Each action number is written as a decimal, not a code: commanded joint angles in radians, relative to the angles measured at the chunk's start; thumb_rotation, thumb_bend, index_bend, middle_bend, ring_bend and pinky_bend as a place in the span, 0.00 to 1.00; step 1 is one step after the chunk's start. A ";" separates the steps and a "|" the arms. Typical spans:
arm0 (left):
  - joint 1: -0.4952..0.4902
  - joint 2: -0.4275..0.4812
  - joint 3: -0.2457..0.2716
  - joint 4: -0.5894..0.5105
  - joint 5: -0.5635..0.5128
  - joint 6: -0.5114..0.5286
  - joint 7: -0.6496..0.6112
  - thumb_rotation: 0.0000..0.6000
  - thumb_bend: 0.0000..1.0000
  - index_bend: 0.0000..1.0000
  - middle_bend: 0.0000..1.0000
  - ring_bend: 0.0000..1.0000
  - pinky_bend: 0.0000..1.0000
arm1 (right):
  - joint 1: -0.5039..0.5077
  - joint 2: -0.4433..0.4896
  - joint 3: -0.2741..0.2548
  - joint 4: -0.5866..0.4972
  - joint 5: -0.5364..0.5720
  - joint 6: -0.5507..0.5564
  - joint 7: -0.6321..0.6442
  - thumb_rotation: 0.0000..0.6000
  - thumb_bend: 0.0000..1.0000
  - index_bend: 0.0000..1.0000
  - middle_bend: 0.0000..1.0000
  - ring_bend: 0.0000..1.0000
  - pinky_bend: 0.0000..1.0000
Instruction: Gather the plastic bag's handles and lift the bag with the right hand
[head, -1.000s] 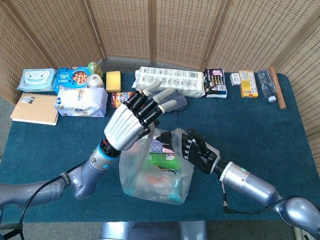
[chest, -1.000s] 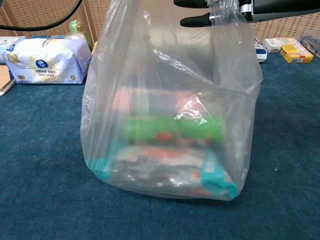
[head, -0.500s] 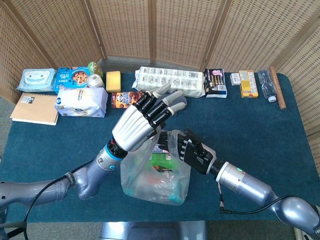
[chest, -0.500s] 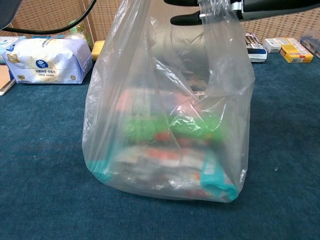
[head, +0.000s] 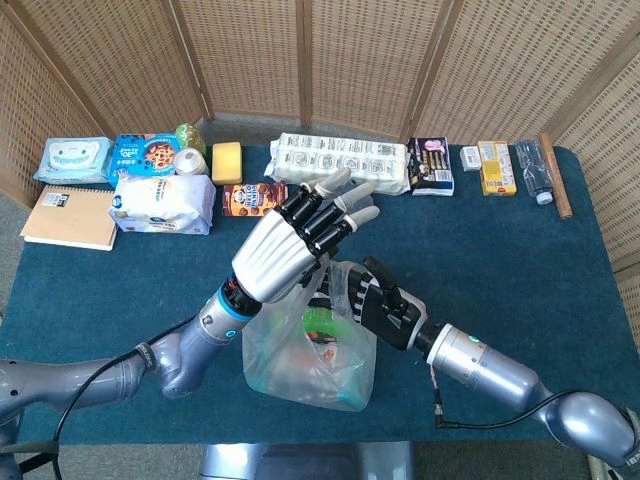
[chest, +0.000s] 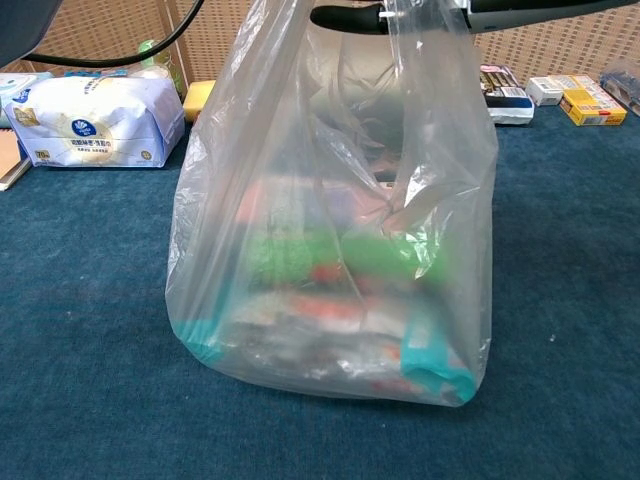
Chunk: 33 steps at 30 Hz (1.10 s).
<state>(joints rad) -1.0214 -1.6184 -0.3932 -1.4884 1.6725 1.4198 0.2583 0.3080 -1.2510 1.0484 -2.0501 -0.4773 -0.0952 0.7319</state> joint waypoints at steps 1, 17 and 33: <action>-0.005 -0.005 0.001 0.003 -0.002 -0.003 -0.002 1.00 0.11 0.17 0.17 0.07 0.26 | 0.008 -0.005 -0.006 -0.001 0.003 0.005 0.006 0.29 0.14 0.21 0.21 0.12 0.13; -0.025 -0.023 0.003 0.004 -0.010 -0.011 0.006 1.00 0.11 0.17 0.17 0.07 0.26 | 0.053 -0.033 -0.039 -0.007 -0.009 0.091 0.035 0.28 0.15 0.21 0.23 0.13 0.12; -0.043 -0.038 0.000 0.028 -0.022 -0.019 0.009 1.00 0.11 0.16 0.17 0.07 0.26 | 0.053 -0.034 -0.039 -0.028 -0.019 0.102 0.070 0.29 0.15 0.21 0.26 0.17 0.18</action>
<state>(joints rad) -1.0643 -1.6567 -0.3930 -1.4604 1.6512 1.4012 0.2675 0.3610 -1.2843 1.0086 -2.0772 -0.4961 0.0065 0.8017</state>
